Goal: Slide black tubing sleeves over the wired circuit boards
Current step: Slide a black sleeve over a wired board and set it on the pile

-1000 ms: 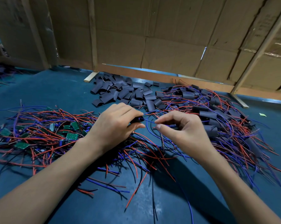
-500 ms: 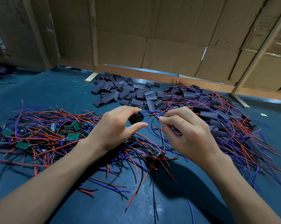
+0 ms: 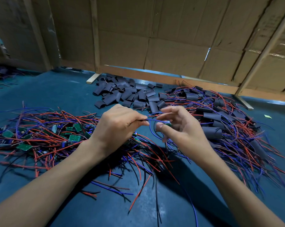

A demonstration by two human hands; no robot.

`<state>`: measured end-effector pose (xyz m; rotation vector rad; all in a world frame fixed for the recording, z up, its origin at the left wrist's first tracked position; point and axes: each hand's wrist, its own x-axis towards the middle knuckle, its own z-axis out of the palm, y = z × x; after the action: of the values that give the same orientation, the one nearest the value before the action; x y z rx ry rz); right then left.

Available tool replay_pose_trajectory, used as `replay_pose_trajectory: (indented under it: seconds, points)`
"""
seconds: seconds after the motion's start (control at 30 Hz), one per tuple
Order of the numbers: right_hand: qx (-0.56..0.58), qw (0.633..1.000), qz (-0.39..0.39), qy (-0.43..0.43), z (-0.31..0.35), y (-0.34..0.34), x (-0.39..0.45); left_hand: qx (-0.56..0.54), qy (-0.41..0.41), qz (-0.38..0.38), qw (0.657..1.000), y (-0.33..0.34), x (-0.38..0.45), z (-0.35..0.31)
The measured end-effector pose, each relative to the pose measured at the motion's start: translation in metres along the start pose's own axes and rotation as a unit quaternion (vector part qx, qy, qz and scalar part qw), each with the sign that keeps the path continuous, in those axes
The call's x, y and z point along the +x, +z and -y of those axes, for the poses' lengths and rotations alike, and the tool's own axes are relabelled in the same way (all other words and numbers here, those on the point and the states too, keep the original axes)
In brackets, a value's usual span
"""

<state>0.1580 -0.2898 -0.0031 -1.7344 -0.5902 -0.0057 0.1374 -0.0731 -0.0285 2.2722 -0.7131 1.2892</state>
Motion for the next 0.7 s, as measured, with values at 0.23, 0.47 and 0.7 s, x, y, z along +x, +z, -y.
replay_pose_trajectory:
  seconds: [0.23,0.47,0.7]
  points:
    - [0.053,0.993,0.048,0.091,-0.003,-0.019,0.006,0.038,-0.006,0.025,0.999,-0.008,-0.001,0.006]
    - [-0.116,0.992,-0.001,-0.046,0.000,-0.001,-0.002,0.055,0.051,0.092,0.993,-0.007,0.004,-0.005]
    - [-0.059,0.997,-0.054,-0.017,0.002,0.006,-0.004,0.057,0.081,0.101,0.990,-0.009,0.008,-0.013]
